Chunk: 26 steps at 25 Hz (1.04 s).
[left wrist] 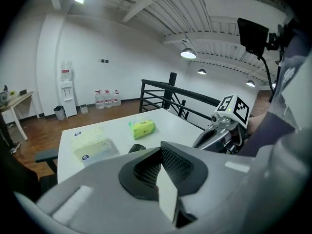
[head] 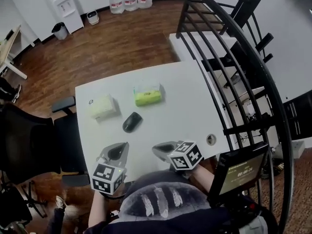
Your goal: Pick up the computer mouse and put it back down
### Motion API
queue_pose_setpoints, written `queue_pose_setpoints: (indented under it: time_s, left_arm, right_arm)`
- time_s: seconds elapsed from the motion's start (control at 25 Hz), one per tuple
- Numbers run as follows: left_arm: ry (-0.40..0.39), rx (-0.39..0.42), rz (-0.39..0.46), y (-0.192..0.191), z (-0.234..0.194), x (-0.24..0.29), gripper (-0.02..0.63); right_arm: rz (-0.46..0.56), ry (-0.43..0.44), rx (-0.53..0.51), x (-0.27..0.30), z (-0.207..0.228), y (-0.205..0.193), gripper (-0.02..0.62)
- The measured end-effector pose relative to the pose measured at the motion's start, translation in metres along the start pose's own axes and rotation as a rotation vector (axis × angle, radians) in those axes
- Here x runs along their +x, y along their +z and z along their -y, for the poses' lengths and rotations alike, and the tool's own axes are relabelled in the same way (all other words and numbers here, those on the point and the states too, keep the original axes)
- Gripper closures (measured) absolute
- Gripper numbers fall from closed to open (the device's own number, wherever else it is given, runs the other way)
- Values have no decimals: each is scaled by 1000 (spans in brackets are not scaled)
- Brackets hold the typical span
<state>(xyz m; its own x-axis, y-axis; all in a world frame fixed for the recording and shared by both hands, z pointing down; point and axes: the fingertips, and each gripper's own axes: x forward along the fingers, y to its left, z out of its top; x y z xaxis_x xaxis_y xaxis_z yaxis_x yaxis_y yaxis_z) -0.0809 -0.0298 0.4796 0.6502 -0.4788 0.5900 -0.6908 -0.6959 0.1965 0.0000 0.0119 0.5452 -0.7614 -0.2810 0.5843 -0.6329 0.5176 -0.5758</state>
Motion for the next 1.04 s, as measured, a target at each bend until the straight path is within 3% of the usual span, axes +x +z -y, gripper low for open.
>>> queue_pose_setpoints:
  time_s: [0.44,1.04]
  left_arm:
    - [17,32,4,-10,17,-16,591]
    - [-34,75,-47,-25,44,-17,591]
  right_arm:
    - [49,-32,-24,-2,-6,8,592]
    - [85,-33,53,-10,-13,-9,592]
